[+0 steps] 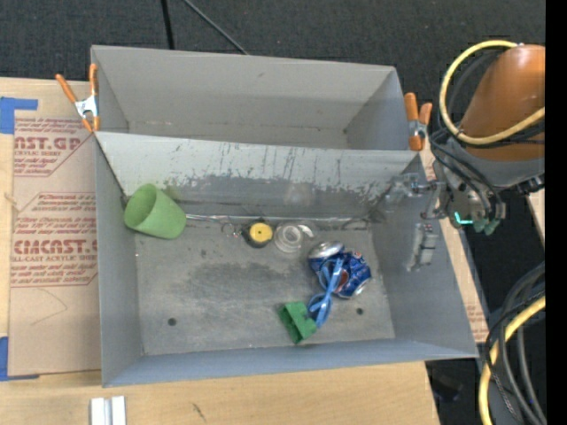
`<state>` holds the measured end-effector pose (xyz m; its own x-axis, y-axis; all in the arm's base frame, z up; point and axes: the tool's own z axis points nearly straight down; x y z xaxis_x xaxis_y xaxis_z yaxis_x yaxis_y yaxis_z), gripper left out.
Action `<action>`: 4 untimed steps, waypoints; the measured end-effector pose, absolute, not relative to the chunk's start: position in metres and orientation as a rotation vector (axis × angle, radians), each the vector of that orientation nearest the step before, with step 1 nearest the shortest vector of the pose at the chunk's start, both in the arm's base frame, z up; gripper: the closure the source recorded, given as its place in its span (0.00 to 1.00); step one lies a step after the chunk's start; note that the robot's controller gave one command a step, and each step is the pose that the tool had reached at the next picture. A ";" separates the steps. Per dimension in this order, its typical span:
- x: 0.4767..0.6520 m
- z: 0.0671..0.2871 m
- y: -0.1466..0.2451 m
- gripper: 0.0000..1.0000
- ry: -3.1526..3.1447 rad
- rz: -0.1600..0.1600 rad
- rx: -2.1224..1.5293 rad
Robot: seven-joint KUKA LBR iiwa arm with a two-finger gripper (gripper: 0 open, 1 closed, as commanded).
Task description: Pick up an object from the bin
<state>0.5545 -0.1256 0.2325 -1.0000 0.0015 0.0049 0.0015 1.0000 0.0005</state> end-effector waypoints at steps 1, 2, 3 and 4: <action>0.577 0.074 -0.097 0.00 -3.143 -0.006 -0.097; 0.567 0.101 -0.065 0.00 -3.134 -0.001 -0.269; 0.561 0.100 -0.060 0.00 -3.113 -0.002 -0.431; 0.557 0.068 -0.047 0.00 -3.097 -0.002 -0.518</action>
Offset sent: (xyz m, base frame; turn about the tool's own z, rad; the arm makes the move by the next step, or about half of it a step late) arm 0.0186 0.0270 -0.1625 0.0598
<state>0.5574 -0.0472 0.0681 -0.9456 0.3252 0.0016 0.3252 0.9456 0.0011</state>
